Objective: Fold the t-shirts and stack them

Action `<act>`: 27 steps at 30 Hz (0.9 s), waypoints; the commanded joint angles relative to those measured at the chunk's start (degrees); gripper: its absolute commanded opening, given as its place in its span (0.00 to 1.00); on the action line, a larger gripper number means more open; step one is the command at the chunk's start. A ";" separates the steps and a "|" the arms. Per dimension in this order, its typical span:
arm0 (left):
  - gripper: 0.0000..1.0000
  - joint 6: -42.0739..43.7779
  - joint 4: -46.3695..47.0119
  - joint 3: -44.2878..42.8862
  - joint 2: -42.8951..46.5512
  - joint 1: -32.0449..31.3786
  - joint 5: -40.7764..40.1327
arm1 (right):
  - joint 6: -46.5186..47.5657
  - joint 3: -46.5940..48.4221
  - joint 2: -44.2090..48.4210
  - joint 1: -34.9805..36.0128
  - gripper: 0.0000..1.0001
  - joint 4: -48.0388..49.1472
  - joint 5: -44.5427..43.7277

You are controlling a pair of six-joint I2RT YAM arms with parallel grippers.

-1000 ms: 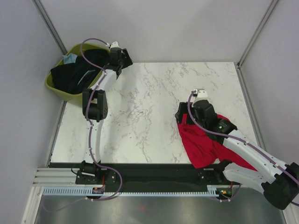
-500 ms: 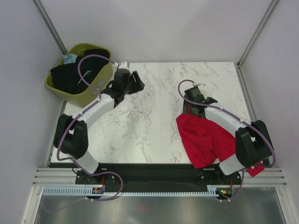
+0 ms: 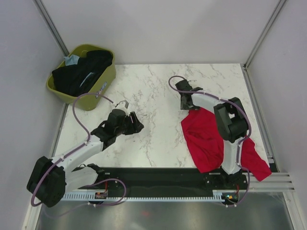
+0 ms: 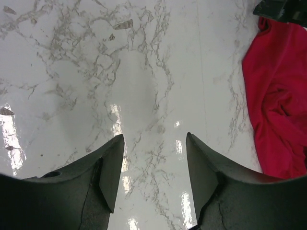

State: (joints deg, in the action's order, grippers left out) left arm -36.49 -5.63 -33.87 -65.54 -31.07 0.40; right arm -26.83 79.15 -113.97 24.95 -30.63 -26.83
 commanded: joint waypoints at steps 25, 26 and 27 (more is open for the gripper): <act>0.60 -3.59 0.98 11.02 13.93 -0.66 1.71 | 7.67 36.69 11.31 15.92 0.00 -8.56 13.30; 0.60 -3.41 0.45 11.02 14.90 -0.75 1.36 | 7.84 35.99 11.75 15.92 0.00 -8.48 12.77; 0.60 -3.50 -0.08 11.28 15.61 -0.66 1.01 | 7.93 35.20 12.02 15.92 0.00 -8.57 11.98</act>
State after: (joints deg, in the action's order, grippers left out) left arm -38.35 -4.89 -21.98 -53.17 -31.38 2.02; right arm -19.44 114.50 -103.55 43.07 -37.26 -13.96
